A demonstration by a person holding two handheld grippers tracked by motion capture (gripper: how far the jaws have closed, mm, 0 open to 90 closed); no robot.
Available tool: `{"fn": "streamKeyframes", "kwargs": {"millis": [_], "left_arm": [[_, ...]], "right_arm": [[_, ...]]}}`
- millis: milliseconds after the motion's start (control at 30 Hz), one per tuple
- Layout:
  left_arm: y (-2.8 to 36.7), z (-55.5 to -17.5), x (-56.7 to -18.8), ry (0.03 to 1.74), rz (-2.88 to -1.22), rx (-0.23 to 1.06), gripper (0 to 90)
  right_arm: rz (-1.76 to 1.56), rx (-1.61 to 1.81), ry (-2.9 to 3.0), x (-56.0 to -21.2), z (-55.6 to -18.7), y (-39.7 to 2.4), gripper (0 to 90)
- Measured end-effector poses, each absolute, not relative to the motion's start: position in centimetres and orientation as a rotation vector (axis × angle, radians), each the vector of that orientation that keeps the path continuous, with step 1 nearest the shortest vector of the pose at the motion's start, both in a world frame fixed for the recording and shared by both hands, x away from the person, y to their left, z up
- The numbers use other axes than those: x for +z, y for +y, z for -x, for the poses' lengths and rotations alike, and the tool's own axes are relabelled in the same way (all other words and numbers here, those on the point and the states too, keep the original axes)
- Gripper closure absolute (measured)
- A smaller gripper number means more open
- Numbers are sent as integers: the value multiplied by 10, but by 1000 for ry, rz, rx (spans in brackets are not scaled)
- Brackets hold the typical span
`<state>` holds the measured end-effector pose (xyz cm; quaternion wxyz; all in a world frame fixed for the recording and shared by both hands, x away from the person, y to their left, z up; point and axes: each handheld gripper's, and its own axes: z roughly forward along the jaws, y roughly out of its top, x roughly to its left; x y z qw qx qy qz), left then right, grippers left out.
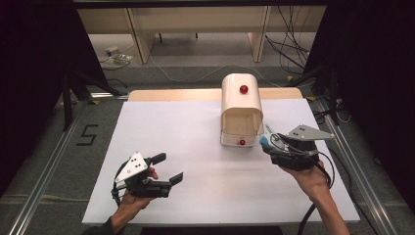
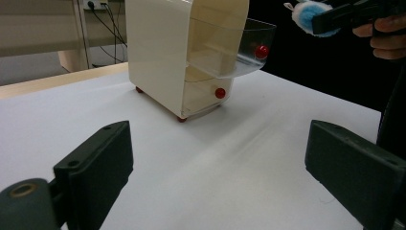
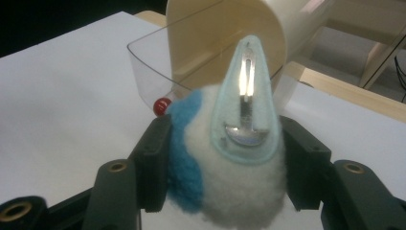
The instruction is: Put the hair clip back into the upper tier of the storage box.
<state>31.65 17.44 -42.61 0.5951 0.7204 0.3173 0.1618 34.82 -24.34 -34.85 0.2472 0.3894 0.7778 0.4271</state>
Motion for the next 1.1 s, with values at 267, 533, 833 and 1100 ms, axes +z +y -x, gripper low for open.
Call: {"fn": "streamKeyframes", "kwargs": {"millis": [267,533,833,1100], "left_arm": [[175,-317,-426,738,-1674,377,89],[175,-317,-426,737,-1675,379,90],[175,-317,-426,738,-1672,378,90],[174,-316,-426,736,-1674,377,90]], "right_arm": [[-1041,1194,2125,-342,-355,-237,447],[-1026,1209,2137,-338,-361,-227,447],[-1009,1222,2136,-334,-372,-214,446],[-1004,1217,2161,-335,-379,-206,444]]}}
